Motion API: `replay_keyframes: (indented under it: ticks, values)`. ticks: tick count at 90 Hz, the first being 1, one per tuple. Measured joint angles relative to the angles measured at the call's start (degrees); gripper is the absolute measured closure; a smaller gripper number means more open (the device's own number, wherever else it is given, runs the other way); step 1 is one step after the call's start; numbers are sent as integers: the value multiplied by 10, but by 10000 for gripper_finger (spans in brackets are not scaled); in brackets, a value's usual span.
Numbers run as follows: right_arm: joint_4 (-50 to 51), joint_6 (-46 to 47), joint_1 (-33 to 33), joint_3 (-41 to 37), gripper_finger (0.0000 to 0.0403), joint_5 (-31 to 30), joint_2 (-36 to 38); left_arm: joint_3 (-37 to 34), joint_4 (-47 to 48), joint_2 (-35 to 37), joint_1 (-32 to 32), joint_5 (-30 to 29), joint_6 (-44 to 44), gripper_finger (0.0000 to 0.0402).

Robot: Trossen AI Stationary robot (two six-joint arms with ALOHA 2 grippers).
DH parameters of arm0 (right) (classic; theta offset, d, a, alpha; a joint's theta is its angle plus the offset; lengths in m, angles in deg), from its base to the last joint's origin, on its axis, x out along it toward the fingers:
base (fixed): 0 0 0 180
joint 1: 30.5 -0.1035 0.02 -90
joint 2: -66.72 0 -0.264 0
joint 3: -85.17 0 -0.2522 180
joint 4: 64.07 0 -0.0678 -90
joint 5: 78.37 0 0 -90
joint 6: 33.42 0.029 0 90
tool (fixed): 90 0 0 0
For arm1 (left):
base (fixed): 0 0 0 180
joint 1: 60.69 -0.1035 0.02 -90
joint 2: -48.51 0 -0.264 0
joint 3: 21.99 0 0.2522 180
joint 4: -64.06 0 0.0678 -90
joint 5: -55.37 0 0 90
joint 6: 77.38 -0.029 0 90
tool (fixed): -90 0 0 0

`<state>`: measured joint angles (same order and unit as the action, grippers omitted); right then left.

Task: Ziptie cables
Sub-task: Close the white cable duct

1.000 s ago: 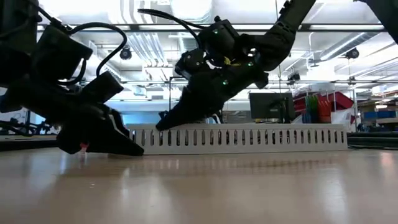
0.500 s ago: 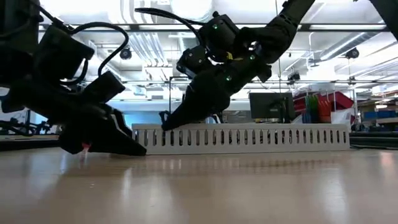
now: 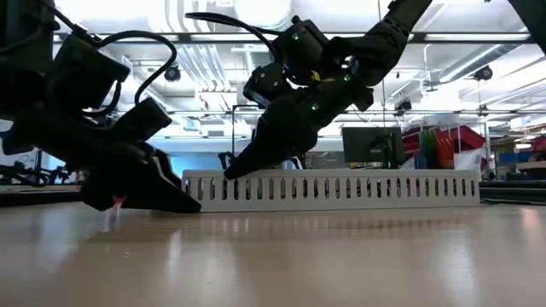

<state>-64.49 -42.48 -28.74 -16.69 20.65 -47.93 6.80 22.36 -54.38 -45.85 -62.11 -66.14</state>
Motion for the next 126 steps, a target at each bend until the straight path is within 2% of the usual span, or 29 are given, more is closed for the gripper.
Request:
replay_keyframes:
  ticks: [12, 126]
  values:
    - [-5, 1, 0, 0, 186, 0, 0, 0, 0, 0, 0, 0, 0, 165]
    - [-30, 0, 1, 0, 179, 0, -7, -1, 2, 0, 1, 0, 2, 167]
